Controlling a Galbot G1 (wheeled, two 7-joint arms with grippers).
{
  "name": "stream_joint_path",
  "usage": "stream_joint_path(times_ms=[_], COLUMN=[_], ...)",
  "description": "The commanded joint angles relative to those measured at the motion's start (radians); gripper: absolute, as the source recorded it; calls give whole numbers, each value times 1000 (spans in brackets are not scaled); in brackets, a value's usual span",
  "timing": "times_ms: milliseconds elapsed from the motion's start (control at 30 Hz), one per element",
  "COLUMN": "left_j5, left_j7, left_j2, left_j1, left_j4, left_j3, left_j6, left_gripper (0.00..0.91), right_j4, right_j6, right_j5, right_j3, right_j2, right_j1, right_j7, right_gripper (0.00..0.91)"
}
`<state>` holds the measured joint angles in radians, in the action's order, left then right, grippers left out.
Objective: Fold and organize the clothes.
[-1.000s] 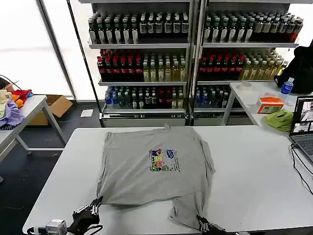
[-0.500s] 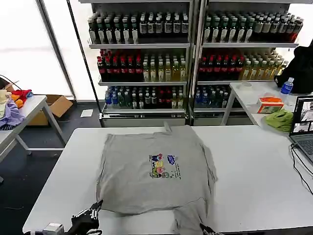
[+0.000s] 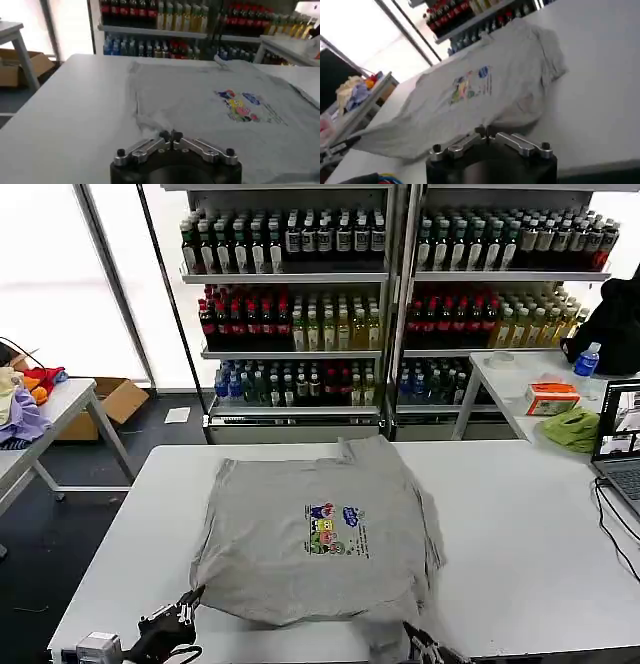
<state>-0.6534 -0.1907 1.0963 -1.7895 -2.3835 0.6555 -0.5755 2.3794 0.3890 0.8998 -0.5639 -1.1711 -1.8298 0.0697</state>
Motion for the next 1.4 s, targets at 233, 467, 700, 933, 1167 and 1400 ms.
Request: stream_joint_path(times_ms=[233, 467, 700, 933, 1167, 1400], left_j5=[-216, -227, -225, -175, -155, -125], left_j7=[-42, -44, -34, -9, -5, -1], left_j2=[-72, -65, -24, 12, -17, -31], left_j1=[332, 445, 561, 628, 614, 551], left_j4=[226, 363, 487, 567, 553, 489], left_j3=[-25, -65, -123, -174, -143, -98], left_j6=[-2, -2, -2, -1, -1, -1], left_gripper=[0, 10, 10, 907, 907, 907], right_j4=[-231, -373, -500, -589, -580, -502], right_j6=[-39, -46, -9, -7, -4, 22], right_j5=[18, -88, -194, -296, -306, -273], right_j3=[57, 120, 184, 195, 190, 160], right_j2=[-54, -83, -102, -113, -118, -98], right_j1=[462, 595, 657, 686, 680, 657], right_j7=[61, 68, 76, 60, 52, 77], right_gripper=[0, 0, 0, 907, 907, 907])
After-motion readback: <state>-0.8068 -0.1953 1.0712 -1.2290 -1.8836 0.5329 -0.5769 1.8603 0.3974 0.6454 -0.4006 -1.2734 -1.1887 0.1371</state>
